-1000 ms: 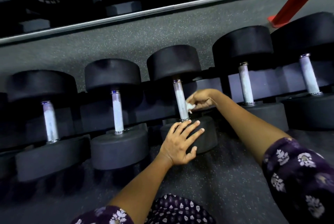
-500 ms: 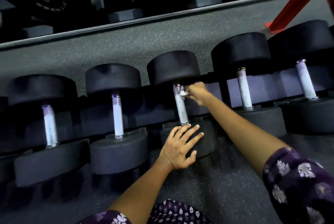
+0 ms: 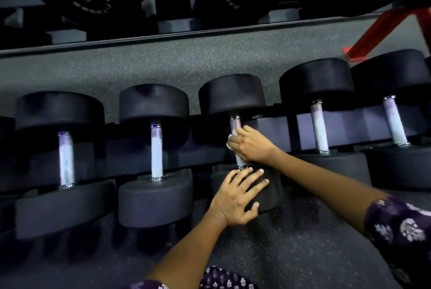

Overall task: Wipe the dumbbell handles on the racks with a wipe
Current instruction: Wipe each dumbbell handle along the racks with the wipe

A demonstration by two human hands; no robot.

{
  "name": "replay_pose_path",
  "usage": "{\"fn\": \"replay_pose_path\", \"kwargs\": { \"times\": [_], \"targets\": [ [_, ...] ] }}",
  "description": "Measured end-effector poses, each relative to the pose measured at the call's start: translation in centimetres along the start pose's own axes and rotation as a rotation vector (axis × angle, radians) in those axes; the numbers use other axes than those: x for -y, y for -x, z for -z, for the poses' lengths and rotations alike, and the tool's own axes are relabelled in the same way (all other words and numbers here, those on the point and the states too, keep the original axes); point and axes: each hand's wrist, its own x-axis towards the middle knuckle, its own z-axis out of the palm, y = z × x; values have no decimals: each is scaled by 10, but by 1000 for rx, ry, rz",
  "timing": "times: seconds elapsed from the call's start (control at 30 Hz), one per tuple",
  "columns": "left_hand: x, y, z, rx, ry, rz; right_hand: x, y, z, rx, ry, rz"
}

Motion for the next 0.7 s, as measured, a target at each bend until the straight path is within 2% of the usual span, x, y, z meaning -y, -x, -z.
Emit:
{"fn": "replay_pose_path", "kwargs": {
  "times": [0.17,0.27,0.33,0.4,0.47,0.6,0.7],
  "targets": [
    [2,0,-1,-7,-1,-5,-16,-8,2,114,63,25],
    [1,1,-1,-13,11,-7,-17,-4,10,-23,4,88],
    [2,1,-1,-22,15,-9,-28,-13,18,-125,-35,3],
    [1,0,-1,-30,11,-9,-33,-19,21,-149,-71,-70],
    [1,0,-1,-33,15,-6,-24,-14,17,-150,-67,-36],
    [1,0,-1,-31,16,-5,-13,1,10,-7,24,125],
    [1,-1,0,-40,9,-8,-29,-13,14,93,73,17]
  ]
}}
